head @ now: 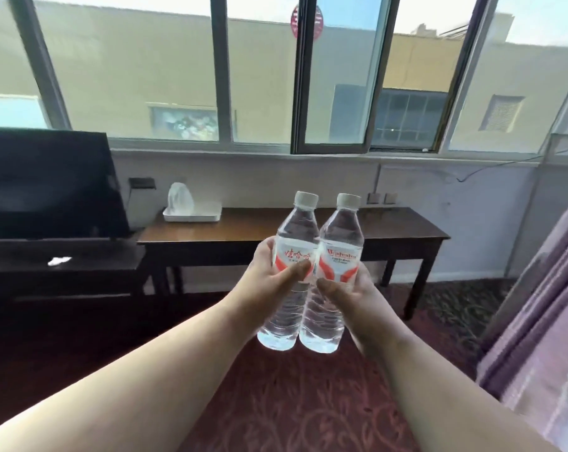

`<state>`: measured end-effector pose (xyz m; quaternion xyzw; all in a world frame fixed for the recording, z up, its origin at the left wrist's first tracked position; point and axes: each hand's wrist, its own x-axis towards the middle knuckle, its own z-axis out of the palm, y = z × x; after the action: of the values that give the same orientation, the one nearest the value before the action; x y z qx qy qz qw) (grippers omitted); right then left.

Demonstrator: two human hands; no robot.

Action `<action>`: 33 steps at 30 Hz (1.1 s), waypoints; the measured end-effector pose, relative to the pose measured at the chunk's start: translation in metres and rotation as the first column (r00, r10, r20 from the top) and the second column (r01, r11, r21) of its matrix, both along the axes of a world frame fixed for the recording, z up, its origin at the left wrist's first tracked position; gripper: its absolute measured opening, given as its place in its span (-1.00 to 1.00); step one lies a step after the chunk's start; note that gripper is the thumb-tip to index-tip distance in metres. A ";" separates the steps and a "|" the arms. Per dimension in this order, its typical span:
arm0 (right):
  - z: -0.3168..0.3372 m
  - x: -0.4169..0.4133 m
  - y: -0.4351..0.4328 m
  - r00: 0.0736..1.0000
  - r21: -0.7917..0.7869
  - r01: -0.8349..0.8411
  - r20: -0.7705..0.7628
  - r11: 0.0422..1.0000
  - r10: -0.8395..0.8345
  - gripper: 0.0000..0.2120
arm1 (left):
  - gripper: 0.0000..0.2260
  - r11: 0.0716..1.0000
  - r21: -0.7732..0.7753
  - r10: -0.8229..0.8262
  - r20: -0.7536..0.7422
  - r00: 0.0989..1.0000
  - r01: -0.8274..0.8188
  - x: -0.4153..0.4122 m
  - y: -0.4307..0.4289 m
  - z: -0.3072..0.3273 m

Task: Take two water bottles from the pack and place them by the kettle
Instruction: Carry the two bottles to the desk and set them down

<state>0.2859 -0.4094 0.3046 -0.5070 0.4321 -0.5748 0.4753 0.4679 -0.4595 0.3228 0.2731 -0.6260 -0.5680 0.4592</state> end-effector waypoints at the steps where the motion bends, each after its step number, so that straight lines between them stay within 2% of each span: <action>1: -0.002 0.013 -0.020 1.000 0.012 -0.019 0.010 1.000 0.019 -0.43 | -0.43 1.000 0.004 0.013 0.011 1.000 -0.014 0.015 -0.017 0.000; 3: -0.005 0.038 -0.056 0.998 0.023 -0.065 0.009 0.998 0.065 -0.40 | -0.41 1.000 0.016 0.025 0.019 1.000 -0.025 0.043 -0.050 -0.004; 9: -0.021 0.088 -0.165 0.989 0.043 -0.150 0.003 0.988 0.150 -0.42 | -0.55 0.997 0.044 0.067 -0.009 0.998 -0.066 0.095 -0.145 -0.028; 11: -0.025 0.097 -0.205 0.983 0.046 -0.182 0.005 0.982 0.182 -0.47 | -0.54 0.994 0.049 0.101 -0.023 0.995 -0.100 0.102 -0.181 -0.034; 14: -0.026 0.104 -0.272 0.960 0.044 -0.278 -0.034 0.960 0.279 -0.64 | -0.56 0.986 0.053 0.159 -0.016 0.987 -0.158 0.107 -0.244 -0.042; 17: -0.026 0.104 -0.352 0.960 0.058 -0.279 -0.019 0.958 0.281 -0.55 | -0.53 0.969 0.063 0.237 0.006 0.971 -0.237 0.110 -0.319 -0.046; 20: -0.019 0.106 -0.435 0.941 0.046 -0.336 -0.037 0.941 0.338 -0.63 | -0.47 0.950 0.086 0.300 0.008 0.954 -0.299 0.112 -0.394 -0.040; 23: -0.009 0.106 -0.508 0.926 0.040 -0.365 -0.084 0.930 0.367 -0.63 | -0.55 0.941 0.091 0.327 0.014 0.945 -0.327 0.114 -0.459 -0.029; 25: -0.004 0.106 -0.552 0.917 0.032 -0.387 -0.093 0.922 0.388 -0.67 | -0.63 0.944 0.067 0.322 0.035 0.946 -0.324 0.117 -0.498 -0.025; 27: -0.004 0.105 -0.595 0.899 0.011 -0.420 -0.135 0.907 0.418 -0.71 | -0.60 0.952 0.045 0.299 0.080 0.951 -0.303 0.122 -0.537 -0.026; 30: -0.020 0.106 -0.658 0.885 -0.002 -0.436 -0.181 0.900 0.429 -0.65 | -0.54 0.954 0.045 0.287 0.148 0.947 -0.296 0.134 -0.597 -0.036; 33: -0.037 0.111 -0.717 0.900 0.049 -0.380 -0.210 0.924 0.382 -0.59 | -0.49 0.945 0.058 0.302 0.226 0.926 -0.323 0.146 -0.656 -0.053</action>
<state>0.3972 -1.1267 0.2672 -0.6395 0.3755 -0.4109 0.5303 0.6142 -1.1153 0.2698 0.4503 -0.5927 -0.4838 0.4603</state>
